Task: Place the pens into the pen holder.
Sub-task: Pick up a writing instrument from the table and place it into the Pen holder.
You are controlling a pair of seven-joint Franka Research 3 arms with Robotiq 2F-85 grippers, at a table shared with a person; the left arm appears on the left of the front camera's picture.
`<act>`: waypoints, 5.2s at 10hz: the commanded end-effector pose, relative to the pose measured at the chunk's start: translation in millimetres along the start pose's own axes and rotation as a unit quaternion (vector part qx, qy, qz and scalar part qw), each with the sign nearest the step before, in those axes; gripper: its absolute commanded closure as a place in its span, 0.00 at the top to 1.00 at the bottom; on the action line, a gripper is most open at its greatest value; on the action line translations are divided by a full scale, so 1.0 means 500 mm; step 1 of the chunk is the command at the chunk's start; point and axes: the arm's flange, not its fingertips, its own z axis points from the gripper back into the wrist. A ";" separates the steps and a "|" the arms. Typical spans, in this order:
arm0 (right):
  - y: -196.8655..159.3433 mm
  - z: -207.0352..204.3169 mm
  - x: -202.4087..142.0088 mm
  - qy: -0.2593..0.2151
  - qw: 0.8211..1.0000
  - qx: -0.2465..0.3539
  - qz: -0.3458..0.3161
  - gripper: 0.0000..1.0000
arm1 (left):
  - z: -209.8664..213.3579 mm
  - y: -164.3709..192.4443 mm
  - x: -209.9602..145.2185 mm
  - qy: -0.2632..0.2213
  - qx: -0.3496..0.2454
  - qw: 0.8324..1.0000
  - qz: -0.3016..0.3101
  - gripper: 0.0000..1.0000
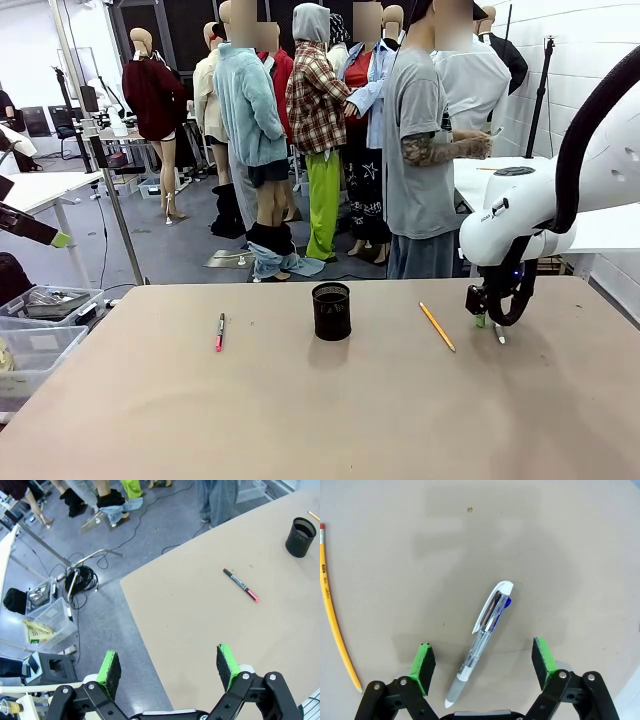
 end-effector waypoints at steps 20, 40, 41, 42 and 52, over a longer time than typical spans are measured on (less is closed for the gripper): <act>0.190 0.274 0.029 -0.345 0.794 0.216 0.452 0.00 | 0.001 -0.001 0.002 0.001 0.005 1.000 0.009 1.00; 0.396 0.131 0.204 -0.375 0.561 0.436 0.596 0.16 | 0.001 -0.001 0.002 0.001 0.005 1.000 0.009 1.00; 0.391 0.130 0.198 -0.375 0.563 0.438 0.593 0.35 | 0.001 -0.001 0.002 0.001 0.005 1.000 0.009 1.00; 0.380 0.133 0.184 -0.373 0.567 0.433 0.593 0.55 | 0.001 -0.001 0.002 0.001 0.005 1.000 0.009 1.00; 0.211 0.285 -0.015 -0.140 0.906 0.167 0.363 0.70 | 0.001 -0.001 0.002 0.001 0.005 1.000 0.009 1.00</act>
